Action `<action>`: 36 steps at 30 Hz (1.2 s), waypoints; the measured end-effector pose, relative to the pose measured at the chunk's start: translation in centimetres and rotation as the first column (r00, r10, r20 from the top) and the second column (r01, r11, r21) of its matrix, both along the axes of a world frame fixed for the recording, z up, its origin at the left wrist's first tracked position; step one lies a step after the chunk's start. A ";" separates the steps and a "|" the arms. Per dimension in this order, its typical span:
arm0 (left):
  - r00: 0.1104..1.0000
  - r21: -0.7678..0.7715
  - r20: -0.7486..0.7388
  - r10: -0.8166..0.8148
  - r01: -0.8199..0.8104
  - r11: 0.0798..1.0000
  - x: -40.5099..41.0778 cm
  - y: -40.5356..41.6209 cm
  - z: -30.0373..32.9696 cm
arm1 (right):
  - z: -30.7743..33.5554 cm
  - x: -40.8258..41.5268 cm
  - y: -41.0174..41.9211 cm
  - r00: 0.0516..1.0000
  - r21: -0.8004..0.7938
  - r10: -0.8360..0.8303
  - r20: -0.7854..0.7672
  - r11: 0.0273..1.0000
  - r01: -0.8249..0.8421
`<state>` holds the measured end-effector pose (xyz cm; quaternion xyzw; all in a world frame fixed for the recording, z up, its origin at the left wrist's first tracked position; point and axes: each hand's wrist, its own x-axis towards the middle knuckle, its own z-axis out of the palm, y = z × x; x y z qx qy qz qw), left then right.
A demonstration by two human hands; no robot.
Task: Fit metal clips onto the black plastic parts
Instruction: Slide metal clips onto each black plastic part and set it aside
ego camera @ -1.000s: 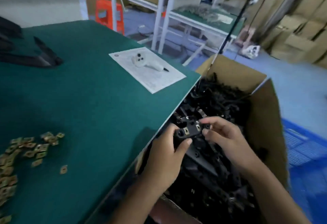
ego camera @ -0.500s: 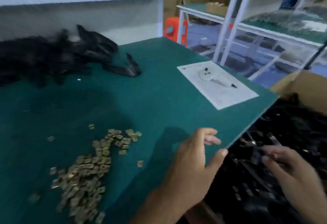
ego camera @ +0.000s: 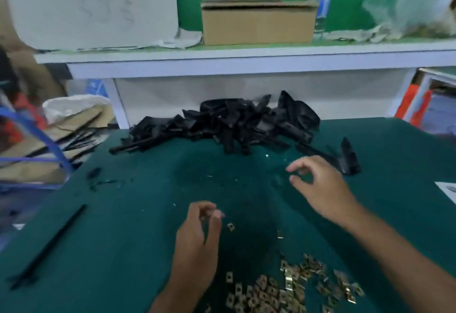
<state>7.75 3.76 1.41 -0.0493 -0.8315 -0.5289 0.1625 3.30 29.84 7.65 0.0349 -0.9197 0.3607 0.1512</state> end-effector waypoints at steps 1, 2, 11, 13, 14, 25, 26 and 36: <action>0.999 0.034 -0.035 0.041 -0.039 0.999 -0.2 -0.4 -0.3 | 0.2 -3.4 -0.5 1.000 0.048 -0.004 0.017 0.999 0.003; 0.995 0.084 -0.062 0.077 -0.072 0.994 -0.5 -0.6 -0.6 | 0.3 -6.5 -0.9 0.999 0.091 -0.026 0.043 0.996 0.022; 0.989 0.393 -0.039 0.139 -0.113 0.913 -2.7 -0.8 -2.9 | 2.2 -25.6 -2.6 0.939 0.313 -0.168 0.300 0.947 0.069; 0.990 0.416 -0.013 0.144 -0.125 0.901 -3.5 -0.8 -3.5 | 2.5 -27.9 -2.7 0.910 0.352 -0.156 0.385 0.936 0.012; 0.988 0.416 -0.006 0.152 -0.135 0.899 -3.8 -0.8 -3.6 | 2.6 -28.8 -2.7 0.892 0.376 -0.147 0.427 0.926 -0.027; 0.991 0.352 -0.024 0.132 -0.115 0.929 -2.8 -0.7 -2.2 | 1.0 -25.7 -2.9 0.952 0.509 -0.050 0.301 0.853 -0.116; 0.991 0.336 -0.034 0.130 -0.111 0.935 -2.7 -0.6 -2.0 | 0.8 -24.5 -3.3 0.959 0.491 -0.021 0.281 0.862 -0.125; 0.995 0.258 0.042 0.088 -0.096 0.961 -1.6 -0.5 -1.3 | -1.4 -10.4 -5.9 0.934 0.443 0.209 0.290 0.836 -0.325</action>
